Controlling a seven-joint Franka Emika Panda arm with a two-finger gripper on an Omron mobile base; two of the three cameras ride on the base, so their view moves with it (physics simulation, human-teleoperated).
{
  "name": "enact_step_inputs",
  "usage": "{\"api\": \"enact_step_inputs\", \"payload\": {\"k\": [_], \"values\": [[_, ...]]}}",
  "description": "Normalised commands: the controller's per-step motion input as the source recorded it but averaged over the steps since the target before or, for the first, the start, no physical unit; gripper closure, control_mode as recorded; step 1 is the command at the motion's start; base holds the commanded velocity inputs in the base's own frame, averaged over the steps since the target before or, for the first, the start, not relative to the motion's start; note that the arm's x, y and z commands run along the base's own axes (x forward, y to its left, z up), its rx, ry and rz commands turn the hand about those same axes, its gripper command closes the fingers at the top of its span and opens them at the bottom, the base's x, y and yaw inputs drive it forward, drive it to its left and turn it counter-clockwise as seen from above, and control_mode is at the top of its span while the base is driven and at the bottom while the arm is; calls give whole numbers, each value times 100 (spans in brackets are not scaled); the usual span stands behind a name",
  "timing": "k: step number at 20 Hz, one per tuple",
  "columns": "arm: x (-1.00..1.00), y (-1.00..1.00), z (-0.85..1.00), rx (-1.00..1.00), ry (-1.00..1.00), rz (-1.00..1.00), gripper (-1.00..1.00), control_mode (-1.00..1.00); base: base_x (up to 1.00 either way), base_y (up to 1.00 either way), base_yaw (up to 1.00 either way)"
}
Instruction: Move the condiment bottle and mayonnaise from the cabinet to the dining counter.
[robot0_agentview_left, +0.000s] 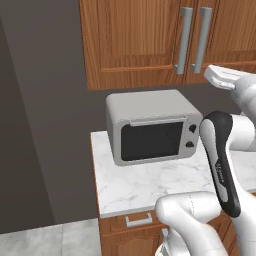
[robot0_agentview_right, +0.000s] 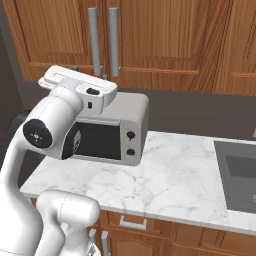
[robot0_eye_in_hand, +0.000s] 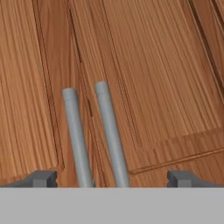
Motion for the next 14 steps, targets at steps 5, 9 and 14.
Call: {"api": "enact_step_inputs", "payload": {"k": [5,9,14], "values": [[27,0,8,0,0,2,-100,-100,0,0,0],[53,0,1,0,0,3,-100,-100,0,0,0],[61,0,0,0,0,1,-100,-100,0,0,0]]}}
